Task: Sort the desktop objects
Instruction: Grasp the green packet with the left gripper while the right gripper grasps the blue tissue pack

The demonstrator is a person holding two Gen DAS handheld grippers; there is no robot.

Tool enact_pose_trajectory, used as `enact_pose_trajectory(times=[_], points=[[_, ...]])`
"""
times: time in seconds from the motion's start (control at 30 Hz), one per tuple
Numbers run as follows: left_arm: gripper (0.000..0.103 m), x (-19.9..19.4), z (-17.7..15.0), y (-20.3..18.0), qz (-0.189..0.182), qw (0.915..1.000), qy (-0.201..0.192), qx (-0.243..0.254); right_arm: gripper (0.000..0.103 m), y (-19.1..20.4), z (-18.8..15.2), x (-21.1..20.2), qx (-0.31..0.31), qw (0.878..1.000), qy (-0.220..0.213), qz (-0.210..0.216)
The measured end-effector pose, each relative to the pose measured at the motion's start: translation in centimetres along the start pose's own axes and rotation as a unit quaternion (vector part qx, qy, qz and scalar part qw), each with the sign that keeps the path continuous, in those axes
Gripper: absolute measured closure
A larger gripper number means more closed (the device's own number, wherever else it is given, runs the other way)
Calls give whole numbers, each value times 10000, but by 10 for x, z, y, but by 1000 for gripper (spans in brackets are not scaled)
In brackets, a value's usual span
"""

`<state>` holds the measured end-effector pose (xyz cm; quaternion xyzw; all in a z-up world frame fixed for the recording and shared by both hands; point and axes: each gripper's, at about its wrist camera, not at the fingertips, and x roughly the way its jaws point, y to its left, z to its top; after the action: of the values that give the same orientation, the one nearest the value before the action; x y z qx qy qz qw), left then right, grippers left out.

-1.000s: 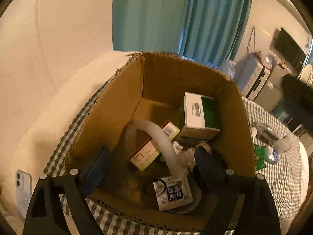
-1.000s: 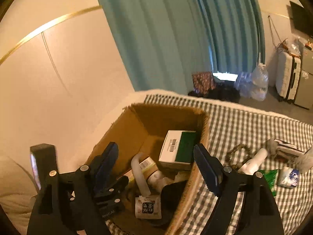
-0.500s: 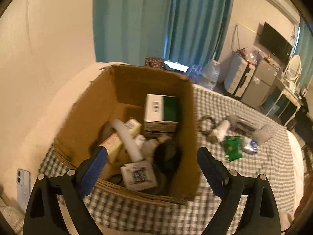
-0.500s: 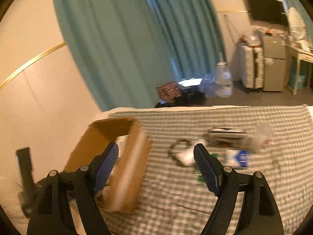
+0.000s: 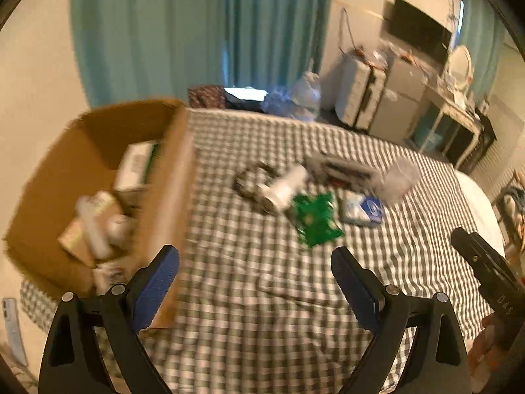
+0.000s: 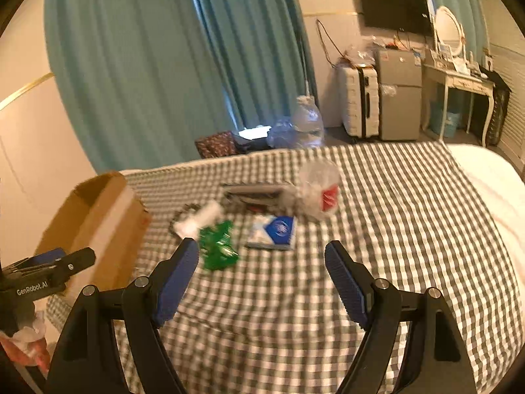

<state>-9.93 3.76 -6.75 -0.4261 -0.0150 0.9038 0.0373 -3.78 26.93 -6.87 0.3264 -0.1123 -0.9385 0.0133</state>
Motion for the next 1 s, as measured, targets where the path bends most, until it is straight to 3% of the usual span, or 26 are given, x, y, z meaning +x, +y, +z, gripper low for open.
enact_pose_trajectory(times=[0.17,0.3,0.5,0.63,0.8,0.9,0.97,1.0], points=[[7,50,-3,-29,-265,9992,293,-67,24,-22,-4,29,18,9996,254,-86],[7,94,2,-47,-360,9983,455,-75,24,-37,-6,50,370,9986,370,-28],[7,153,9,-58,60,9983,540,202,24,-51,-4,83,409,9971,627,-124],[7,186,8,-46,-101,9972,714,-191,24,-51,1,106,253,9974,670,-43],[9,191,0,-34,366,9988,320,28,24,-30,3,132,-109,9969,767,156],[23,188,-3,-14,231,9993,241,-174,24,-13,0,145,-308,9960,825,151],[41,186,-2,-8,267,9992,194,-226,24,-6,-1,151,-352,9961,803,18],[44,185,-1,-6,290,9992,175,-208,24,-3,-2,155,-333,9961,816,-47]])
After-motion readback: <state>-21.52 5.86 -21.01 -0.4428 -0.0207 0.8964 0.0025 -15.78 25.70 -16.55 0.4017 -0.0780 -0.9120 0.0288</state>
